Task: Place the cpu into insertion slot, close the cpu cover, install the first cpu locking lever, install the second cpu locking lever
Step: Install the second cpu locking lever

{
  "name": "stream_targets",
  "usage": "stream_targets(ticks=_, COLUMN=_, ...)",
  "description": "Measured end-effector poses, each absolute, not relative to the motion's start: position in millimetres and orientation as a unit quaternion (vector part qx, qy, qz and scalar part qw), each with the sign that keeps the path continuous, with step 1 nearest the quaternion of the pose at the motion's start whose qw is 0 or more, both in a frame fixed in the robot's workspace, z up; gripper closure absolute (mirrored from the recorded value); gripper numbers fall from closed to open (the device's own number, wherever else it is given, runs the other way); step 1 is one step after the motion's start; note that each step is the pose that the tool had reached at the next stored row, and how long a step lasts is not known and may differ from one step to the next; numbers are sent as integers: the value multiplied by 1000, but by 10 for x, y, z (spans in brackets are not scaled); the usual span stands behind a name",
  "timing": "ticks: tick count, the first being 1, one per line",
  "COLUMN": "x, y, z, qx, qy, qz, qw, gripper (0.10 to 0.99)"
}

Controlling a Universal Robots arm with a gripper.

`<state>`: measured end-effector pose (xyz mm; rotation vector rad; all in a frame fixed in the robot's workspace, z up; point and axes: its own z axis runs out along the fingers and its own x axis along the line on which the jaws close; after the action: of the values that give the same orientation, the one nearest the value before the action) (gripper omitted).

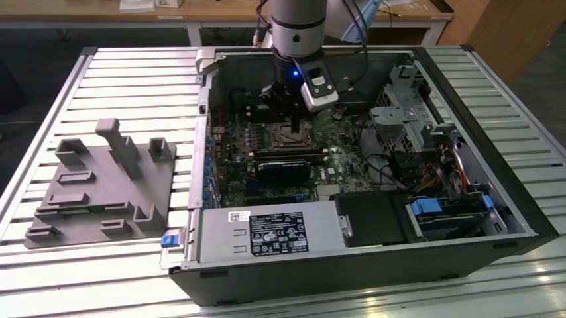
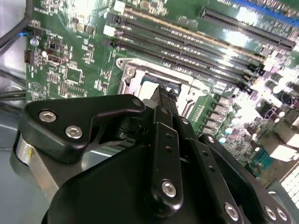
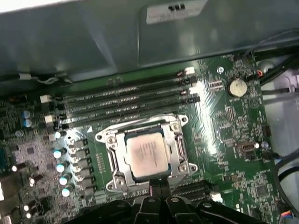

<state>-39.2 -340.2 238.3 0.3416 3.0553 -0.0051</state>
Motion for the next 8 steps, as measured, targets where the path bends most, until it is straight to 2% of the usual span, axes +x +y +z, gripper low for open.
stream_targets(ticks=8, x=-392, y=-3518, z=2367, qx=111, qy=993, qz=-2, qw=34, gripper=980)
